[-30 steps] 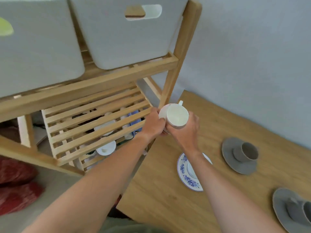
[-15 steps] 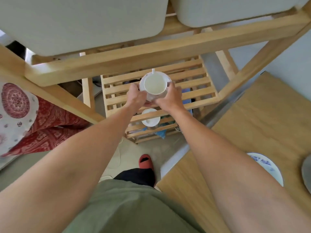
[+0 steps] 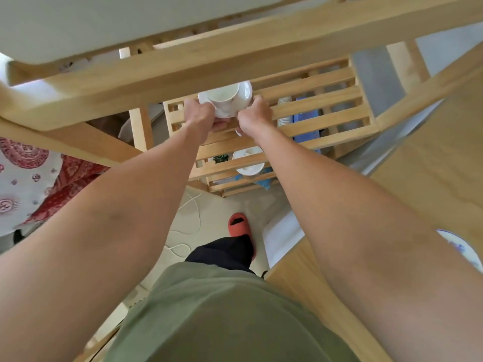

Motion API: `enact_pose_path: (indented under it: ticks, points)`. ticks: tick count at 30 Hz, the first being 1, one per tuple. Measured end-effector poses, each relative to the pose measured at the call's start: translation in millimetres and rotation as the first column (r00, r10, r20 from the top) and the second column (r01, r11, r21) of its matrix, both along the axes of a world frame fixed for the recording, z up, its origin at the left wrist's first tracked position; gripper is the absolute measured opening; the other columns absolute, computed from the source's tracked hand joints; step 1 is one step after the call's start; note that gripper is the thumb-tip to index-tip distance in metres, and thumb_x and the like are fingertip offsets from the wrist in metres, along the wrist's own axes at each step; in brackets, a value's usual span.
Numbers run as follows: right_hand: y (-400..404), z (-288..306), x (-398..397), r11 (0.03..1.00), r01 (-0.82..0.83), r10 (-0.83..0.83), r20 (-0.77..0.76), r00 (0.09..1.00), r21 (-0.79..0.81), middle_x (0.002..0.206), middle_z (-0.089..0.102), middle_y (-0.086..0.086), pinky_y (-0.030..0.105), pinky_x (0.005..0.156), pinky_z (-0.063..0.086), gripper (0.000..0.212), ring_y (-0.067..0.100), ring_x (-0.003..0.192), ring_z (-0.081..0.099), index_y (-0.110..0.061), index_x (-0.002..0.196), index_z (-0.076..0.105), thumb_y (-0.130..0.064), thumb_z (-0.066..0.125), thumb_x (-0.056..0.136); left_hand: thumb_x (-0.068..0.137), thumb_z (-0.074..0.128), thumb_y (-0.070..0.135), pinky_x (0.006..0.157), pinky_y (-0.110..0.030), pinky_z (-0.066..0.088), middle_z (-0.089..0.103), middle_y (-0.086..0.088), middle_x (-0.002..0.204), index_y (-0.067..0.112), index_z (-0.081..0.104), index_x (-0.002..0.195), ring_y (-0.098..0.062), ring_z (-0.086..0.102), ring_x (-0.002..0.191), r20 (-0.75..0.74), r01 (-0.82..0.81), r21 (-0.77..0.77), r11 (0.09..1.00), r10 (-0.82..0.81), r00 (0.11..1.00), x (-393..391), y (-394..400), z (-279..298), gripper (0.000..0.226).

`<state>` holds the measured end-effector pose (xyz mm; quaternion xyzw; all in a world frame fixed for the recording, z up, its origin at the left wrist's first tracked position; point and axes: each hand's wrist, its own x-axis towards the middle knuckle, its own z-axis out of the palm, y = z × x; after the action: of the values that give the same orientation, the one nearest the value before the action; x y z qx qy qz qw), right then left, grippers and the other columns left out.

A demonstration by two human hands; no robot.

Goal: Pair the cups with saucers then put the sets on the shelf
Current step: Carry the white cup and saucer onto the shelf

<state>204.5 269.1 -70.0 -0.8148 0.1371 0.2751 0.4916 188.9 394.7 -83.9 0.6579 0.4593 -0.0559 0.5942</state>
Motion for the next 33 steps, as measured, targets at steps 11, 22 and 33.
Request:
enact_pose_path:
  ticks: [11, 22, 33]
  points:
    - [-15.3, -10.4, -18.1, 1.0, -0.015, 0.015, -0.011, 1.0, 0.01, 0.151, 0.045, 0.013, 0.047, 0.1, 0.055, 0.071, 0.035, 0.123, 0.063, -0.015, 0.157, 0.029, -0.003, 0.05, 0.09, 0.095, 0.034, -0.003, 0.044, -0.027, 0.059, 0.061, -0.018, 0.121, 0.01, 0.045, 0.113, -0.026, 0.077, 0.062, 0.003, -0.025, 0.093, 0.995, 0.025, 1.0, 1.2, -12.0, 11.6, 0.024]
    - [-7.3, 6.3, -3.7, 0.994, -0.113, 0.113, 0.02, 0.993, 0.009, 0.143, 0.051, 0.011, 0.036, 0.078, 0.06, 0.068, 0.032, 0.116, 0.064, -0.019, 0.156, 0.034, -0.003, 0.046, 0.09, 0.098, 0.036, -0.005, 0.052, -0.038, 0.065, 0.068, -0.013, 0.095, 0.007, 0.047, 0.107, -0.017, 0.067, 0.037, -0.022, -0.029, 0.088, 0.996, 0.031, 0.999, 11.5, -5.2, 31.4, 0.019]
    - [4.7, 12.3, 15.0, 0.982, -0.167, 0.175, -0.091, 0.98, 0.083, 0.111, 0.062, 0.008, 0.034, 0.07, 0.059, 0.057, 0.021, 0.078, 0.061, -0.023, 0.149, 0.04, -0.004, 0.045, 0.096, 0.104, 0.046, 0.003, 0.087, -0.036, 0.064, 0.065, -0.004, 0.039, 0.005, 0.054, 0.074, -0.026, 0.08, 0.094, -0.134, -0.06, 0.032, 0.998, 0.063, 0.989, 28.7, 0.4, 34.5, 0.031]
